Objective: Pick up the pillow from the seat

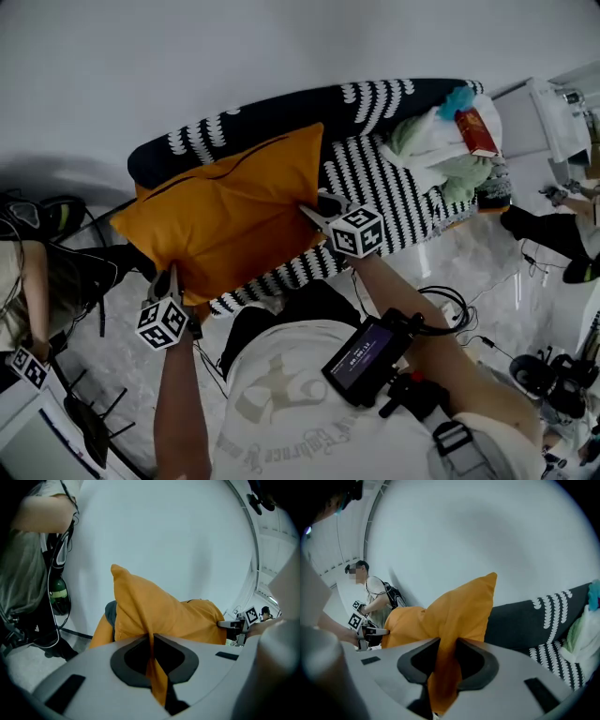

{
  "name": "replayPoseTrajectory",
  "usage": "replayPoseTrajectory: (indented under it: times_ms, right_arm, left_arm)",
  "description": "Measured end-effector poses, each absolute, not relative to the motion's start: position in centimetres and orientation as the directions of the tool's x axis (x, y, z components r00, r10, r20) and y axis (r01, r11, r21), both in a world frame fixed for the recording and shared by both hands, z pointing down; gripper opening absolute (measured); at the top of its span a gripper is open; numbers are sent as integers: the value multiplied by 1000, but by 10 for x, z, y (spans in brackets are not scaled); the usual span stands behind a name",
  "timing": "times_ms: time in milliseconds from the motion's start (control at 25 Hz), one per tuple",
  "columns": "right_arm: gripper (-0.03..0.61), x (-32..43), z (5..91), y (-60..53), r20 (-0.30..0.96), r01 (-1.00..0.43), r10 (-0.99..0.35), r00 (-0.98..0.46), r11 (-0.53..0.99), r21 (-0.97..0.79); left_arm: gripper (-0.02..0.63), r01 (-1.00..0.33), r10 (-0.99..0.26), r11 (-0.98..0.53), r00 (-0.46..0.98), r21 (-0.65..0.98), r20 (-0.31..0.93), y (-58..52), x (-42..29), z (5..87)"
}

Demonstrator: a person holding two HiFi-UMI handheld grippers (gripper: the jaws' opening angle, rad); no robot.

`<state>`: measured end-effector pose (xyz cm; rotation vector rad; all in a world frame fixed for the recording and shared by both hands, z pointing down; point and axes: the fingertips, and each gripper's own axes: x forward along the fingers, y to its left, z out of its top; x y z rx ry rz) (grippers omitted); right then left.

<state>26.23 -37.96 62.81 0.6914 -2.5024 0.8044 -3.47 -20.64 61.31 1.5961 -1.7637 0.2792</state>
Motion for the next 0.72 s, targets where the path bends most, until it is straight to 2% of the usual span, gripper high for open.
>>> replayPoseTrajectory:
  times_ms: [720]
  right_arm:
    - [126,267,508,-322,379,-585,-471,-797,759,-285]
  left_arm:
    - [25,-960,-885,109,25,259,464,-156,-34,519]
